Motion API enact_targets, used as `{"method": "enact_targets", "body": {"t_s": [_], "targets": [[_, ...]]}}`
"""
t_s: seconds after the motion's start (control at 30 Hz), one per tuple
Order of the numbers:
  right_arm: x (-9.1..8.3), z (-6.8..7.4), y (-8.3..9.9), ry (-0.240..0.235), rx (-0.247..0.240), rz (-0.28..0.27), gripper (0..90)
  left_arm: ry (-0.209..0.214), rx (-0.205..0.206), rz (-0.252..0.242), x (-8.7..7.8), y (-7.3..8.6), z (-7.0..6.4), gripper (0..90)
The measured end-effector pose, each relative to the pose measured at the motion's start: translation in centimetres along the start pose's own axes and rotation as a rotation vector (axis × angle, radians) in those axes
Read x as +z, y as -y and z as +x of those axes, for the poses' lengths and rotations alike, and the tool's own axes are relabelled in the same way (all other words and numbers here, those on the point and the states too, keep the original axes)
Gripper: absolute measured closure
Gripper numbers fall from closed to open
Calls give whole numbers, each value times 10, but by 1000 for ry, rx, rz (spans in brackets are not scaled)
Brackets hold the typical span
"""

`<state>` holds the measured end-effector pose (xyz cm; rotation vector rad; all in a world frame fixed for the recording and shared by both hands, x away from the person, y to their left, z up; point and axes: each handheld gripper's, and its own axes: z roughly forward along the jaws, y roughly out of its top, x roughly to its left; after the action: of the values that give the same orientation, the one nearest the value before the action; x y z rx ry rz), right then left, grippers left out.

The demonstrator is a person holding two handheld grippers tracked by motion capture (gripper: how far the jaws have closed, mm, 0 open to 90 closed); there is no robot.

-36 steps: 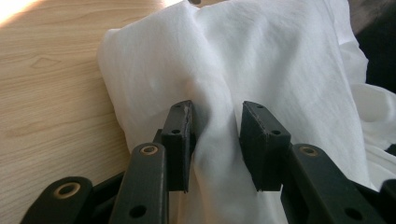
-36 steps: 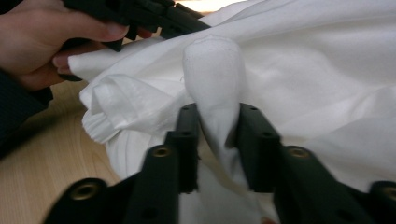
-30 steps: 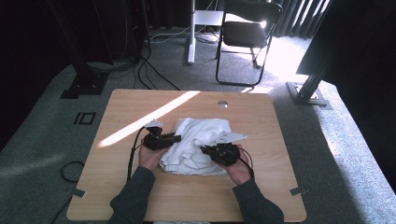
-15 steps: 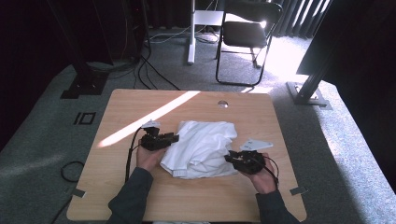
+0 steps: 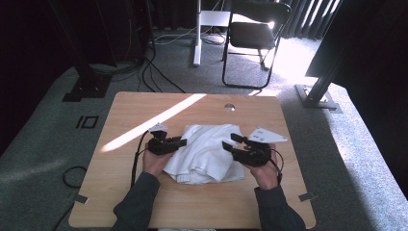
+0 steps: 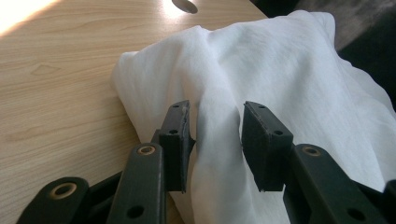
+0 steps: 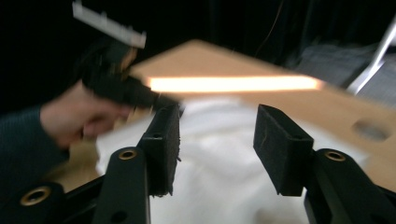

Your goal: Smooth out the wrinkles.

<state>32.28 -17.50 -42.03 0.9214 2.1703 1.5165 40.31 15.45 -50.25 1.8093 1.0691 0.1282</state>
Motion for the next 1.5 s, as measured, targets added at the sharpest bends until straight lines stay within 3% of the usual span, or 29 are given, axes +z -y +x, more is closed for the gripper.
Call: {"method": "enact_targets", "body": {"t_s": [0.1,0.17,0.2,0.23,0.3,0.33,0.5,0.63,0.7,0.77,0.83,0.9,0.93,1.07,1.17,1.3,1.37,1.4,1.43,1.5], "targets": [[36,7,20,-7,-21,134,452,1,4,1,1,0,-1,645],[60,10,35,-19,-12,222,480,0,7,4,2,0,-2,658],[68,12,41,-13,-27,254,543,2,11,7,2,0,-3,682],[72,13,44,-6,-45,276,707,-4,19,4,2,0,-4,716],[68,13,44,9,-52,260,841,-9,26,-2,0,0,-4,806],[61,13,40,14,-55,232,857,-3,29,-5,-1,-1,-3,845],[22,6,24,-6,-44,138,862,5,41,-52,-10,-3,-6,887],[-2,-9,21,-44,29,63,857,-6,44,-76,-14,-5,-9,889],[-9,-17,23,-28,52,59,858,-22,36,-97,-17,-8,-7,889],[-11,-23,28,-68,98,57,858,-22,22,-107,-19,-11,-5,889],[-7,-20,32,-52,75,99,848,-31,28,-102,-20,-15,-5,889],[-2,-18,34,-55,59,125,817,-3,32,-85,-18,-16,-7,849],[0,-18,35,-49,55,129,812,5,34,-82,-18,-15,-10,779],[4,-22,38,-29,49,156,815,24,84,-92,-32,-6,-34,674],[6,-25,43,-30,59,173,808,51,119,-98,-45,11,-58,659],[7,-22,45,-26,50,174,803,86,167,-54,-52,41,-86,660],[7,-21,45,-23,44,173,771,85,176,-35,-51,50,-92,665],[7,-19,45,-23,44,174,717,102,202,18,-48,66,-102,665],[7,-17,45,-17,36,178,614,99,203,29,-46,72,-105,668],[8,-13,46,-13,24,181,571,124,209,57,-39,82,-111,695]]}}
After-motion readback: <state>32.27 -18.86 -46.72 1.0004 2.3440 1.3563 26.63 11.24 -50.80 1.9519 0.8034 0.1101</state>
